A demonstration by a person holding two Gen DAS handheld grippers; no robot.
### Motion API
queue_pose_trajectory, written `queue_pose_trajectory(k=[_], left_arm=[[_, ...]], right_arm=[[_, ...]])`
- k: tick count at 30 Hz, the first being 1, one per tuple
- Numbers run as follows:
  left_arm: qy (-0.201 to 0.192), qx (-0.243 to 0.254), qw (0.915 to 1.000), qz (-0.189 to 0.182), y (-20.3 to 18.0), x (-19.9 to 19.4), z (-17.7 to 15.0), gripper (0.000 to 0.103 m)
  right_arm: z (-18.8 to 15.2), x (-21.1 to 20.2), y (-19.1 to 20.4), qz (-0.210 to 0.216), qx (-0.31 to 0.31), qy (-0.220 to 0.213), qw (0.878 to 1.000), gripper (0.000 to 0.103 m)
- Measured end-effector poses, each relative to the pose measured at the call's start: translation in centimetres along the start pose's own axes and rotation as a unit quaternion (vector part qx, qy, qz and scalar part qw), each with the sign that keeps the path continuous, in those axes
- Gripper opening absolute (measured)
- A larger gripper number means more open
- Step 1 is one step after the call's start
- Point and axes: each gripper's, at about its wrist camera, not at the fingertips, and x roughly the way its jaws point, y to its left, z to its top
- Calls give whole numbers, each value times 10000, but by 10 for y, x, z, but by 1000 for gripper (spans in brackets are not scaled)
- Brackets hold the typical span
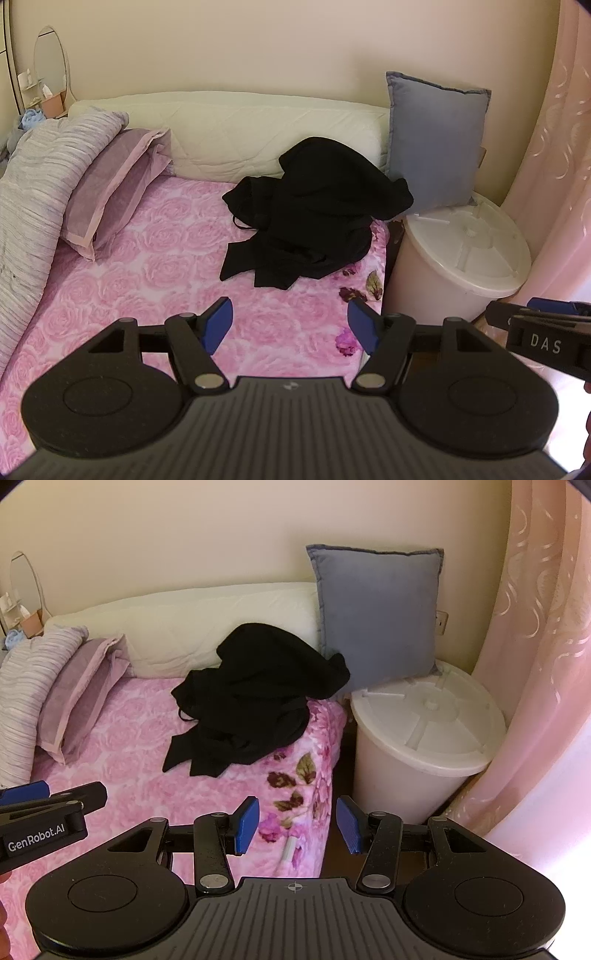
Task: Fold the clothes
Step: 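Move both grippers toward the crumpled black garment on the bed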
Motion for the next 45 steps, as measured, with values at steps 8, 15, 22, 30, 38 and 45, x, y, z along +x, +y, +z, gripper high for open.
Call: queue_pose_trajectory(k=[8, 15, 22, 30, 38, 45], left_arm=[[38, -132, 9999, 72, 16, 2, 4, 65], [73, -349, 9992, 192, 31, 9, 8, 65], [187, -433, 9987, 214, 34, 22, 11, 65], [389, -544, 9977, 142, 31, 50, 23, 65], [619, -720, 9954, 159, 24, 99, 41, 65], [797, -793, 9936, 147, 11, 151, 73, 65]], right_arm=[[7, 5, 8, 71, 31, -3, 10000, 50], [17, 13, 2, 2, 38, -47, 10000, 50], [23, 29, -2, 214, -75, 133, 9997, 50], [35, 62, -12, 450, -68, 408, 9981, 50], [59, 111, -23, 444, -297, 563, 9970, 50], [92, 160, -34, 473, -479, 749, 9949, 50]])
